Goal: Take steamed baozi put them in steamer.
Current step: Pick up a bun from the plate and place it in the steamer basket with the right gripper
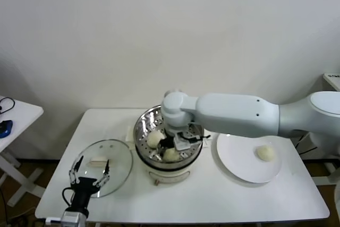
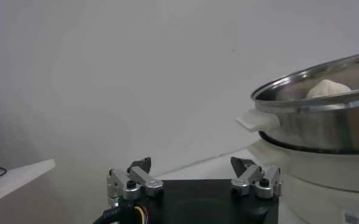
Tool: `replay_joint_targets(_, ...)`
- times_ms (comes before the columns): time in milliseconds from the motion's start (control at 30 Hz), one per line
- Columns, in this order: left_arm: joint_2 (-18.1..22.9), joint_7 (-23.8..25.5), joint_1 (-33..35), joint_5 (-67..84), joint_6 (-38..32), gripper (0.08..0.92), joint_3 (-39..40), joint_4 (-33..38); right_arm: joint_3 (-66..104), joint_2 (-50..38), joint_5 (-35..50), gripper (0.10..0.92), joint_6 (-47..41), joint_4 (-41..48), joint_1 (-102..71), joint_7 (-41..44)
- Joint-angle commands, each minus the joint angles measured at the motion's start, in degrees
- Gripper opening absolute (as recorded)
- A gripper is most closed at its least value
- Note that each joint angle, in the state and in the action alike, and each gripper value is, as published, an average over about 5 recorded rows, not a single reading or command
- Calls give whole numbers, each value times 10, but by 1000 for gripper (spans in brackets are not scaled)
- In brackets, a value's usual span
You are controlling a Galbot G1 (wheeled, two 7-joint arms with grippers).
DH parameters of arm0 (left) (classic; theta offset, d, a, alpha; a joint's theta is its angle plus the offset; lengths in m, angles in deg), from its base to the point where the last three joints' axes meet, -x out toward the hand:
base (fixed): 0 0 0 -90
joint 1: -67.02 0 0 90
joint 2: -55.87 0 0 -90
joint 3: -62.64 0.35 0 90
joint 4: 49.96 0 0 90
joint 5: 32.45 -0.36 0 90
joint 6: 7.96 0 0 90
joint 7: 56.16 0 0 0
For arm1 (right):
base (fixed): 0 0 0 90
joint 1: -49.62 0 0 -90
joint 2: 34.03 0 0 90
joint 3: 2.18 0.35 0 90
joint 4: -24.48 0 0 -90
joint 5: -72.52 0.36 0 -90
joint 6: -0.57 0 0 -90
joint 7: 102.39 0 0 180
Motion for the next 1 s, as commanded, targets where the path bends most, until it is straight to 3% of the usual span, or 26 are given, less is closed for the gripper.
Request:
replay_joint_targets(33,1,0,-2,-2,2,823,3,0,-1,4,-1,687,2,1,-4,0)
replay_joint_targets(500,2,-1,-7,-4,4,823,6,-2,-7,1,5,699,0,4,-3,-5)
replay_joint_targets(700,2,-1,-8,-4,4,823,5,-3,-4,1,4,806,6,8,1,-9)
replay_joint_targets(1000,2,-1,-10,-3,3,823,4,-4,12,-9,16,823,12,9,25,-6)
